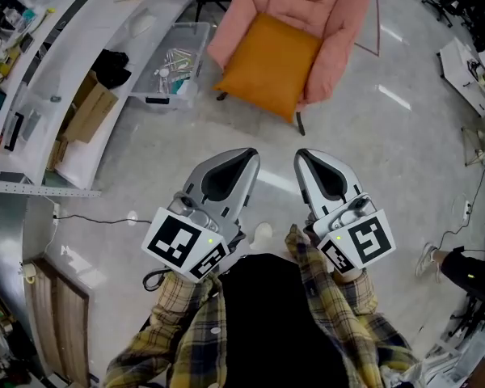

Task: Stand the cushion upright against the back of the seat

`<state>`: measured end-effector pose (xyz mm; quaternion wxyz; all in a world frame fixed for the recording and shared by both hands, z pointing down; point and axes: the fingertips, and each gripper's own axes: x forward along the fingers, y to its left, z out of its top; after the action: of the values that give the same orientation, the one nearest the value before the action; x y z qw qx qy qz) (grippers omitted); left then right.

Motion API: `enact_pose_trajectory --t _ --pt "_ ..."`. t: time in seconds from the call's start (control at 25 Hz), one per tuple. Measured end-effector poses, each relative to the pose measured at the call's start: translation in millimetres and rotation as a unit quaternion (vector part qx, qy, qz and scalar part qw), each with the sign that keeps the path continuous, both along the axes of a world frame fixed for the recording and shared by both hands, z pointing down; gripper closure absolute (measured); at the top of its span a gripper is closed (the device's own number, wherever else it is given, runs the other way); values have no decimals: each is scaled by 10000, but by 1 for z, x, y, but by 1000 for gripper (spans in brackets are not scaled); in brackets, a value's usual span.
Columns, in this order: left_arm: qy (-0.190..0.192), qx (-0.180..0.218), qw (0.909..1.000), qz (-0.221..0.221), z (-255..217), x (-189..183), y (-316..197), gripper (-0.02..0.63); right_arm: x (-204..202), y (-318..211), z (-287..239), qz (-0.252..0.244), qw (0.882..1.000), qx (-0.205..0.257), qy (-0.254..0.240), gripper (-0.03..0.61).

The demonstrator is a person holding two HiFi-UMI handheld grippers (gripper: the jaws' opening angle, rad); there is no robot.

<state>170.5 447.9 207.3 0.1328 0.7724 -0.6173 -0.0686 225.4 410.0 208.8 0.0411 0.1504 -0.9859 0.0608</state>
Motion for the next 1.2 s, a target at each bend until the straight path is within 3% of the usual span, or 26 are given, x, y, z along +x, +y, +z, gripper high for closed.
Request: enact_pose_trajectory --t 0.36,0.64,0.88,1.2 --pt "-49 32 9993 381 -3 -101 -41 609 -97 -35 -3 384 9992 52 55 559" --pt "-6 -71 9969 779 5 -158 -64 609 -143 -59 3 942 9955 -19 112 558" --pt "88 -232 9931 1143 21 -184 -75 609 -162 -62 21 1339 9904 -298 190 558" --pt "285 -479 9895 1337 43 -190 -97 609 -158 -81 43 1684 9828 -622 433 558"
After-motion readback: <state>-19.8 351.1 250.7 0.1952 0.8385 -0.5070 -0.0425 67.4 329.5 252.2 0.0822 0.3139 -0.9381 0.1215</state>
